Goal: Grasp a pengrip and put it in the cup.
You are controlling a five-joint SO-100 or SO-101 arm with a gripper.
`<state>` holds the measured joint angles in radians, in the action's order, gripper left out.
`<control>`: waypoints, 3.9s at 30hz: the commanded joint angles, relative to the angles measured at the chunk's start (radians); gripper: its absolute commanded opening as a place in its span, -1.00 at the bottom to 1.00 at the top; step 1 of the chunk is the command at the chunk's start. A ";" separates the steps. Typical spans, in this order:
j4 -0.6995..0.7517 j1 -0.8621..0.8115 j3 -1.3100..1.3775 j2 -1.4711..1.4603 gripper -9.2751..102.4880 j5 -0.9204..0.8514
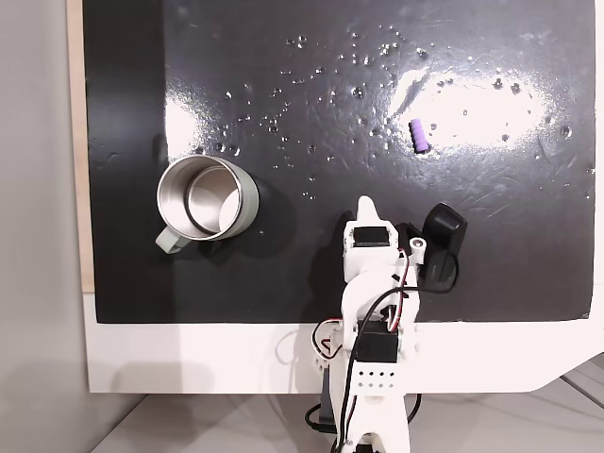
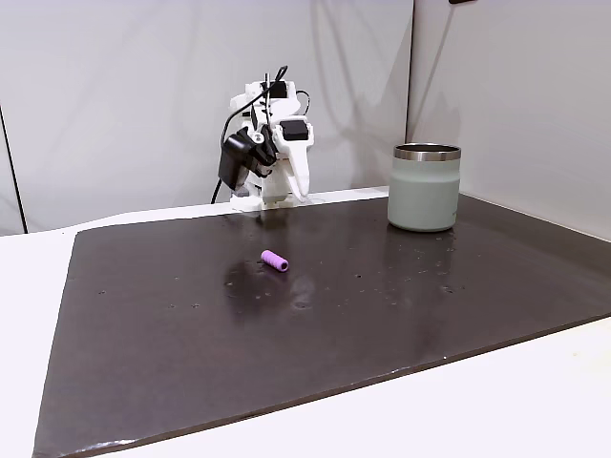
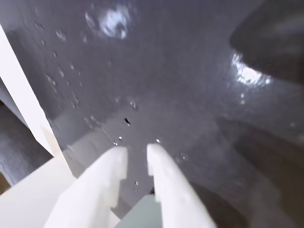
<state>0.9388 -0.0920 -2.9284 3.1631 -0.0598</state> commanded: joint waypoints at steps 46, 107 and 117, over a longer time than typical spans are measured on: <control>-0.014 -0.433 1.401 -1.382 -0.68 -1.201; 0.057 -0.196 1.261 -1.864 -0.83 -1.652; 0.301 -0.141 1.545 -1.887 -0.83 -1.482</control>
<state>1.1351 -0.2562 -1.5202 1.2732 -1.6137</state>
